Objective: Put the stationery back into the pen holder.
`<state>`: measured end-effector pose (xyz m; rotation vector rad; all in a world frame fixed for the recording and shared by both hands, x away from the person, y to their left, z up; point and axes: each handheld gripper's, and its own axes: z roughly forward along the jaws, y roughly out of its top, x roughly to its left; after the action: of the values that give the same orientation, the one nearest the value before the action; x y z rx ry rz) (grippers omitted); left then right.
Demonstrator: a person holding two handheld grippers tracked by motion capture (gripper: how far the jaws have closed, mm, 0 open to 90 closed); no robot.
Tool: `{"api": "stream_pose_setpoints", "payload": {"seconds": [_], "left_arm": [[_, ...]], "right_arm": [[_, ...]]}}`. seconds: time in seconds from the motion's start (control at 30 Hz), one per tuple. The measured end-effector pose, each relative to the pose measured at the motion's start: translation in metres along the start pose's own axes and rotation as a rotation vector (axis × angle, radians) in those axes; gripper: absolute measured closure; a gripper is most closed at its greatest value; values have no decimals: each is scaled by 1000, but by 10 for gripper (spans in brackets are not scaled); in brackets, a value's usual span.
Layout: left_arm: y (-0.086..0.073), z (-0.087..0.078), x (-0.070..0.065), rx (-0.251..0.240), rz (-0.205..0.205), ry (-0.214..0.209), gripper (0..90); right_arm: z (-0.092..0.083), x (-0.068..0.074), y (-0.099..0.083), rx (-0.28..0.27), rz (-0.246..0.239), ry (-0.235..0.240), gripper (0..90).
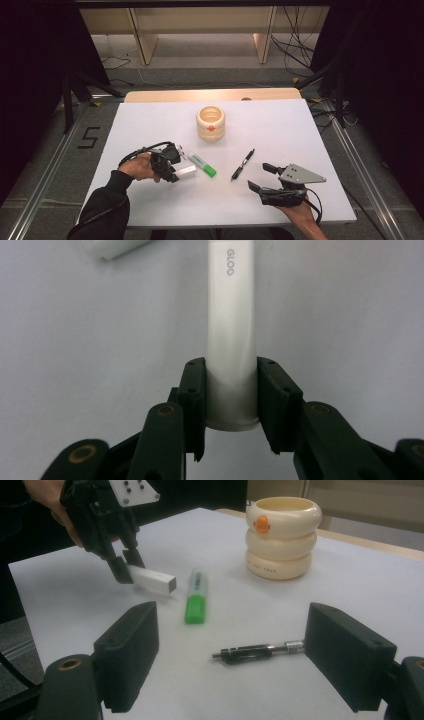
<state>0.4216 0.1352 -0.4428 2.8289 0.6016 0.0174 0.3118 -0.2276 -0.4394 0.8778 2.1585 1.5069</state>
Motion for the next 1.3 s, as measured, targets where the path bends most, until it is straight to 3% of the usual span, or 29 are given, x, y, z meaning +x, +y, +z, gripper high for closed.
{"api": "stream_pose_setpoints", "payload": {"seconds": [0.17,0.27,0.33,0.4,0.7,0.87,1.0,1.17,1.3], "left_arm": [[8,-7,-7,-49,-59,-38,664],[12,-10,-10,-69,-68,-54,664],[14,-11,-13,-80,-49,-60,664],[17,-11,-16,-76,-55,-54,664],[31,-11,-32,-85,-60,-104,664],[38,-11,-40,-87,-59,-146,664],[41,-11,-43,-85,-61,-152,664],[45,-8,-48,-74,-48,-162,664],[48,-9,-53,-69,-42,-167,664]], "right_arm": [[0,0,0,-4,-1,-1,226],[-1,0,0,-4,-6,-6,226],[0,1,0,-3,-15,-6,226],[0,3,1,1,-29,-12,226],[1,8,2,8,-67,-22,226],[5,17,3,31,-150,-38,224],[7,23,4,43,-191,-43,225],[13,37,5,78,-313,-46,230],[14,48,7,74,-398,-55,231]]}}
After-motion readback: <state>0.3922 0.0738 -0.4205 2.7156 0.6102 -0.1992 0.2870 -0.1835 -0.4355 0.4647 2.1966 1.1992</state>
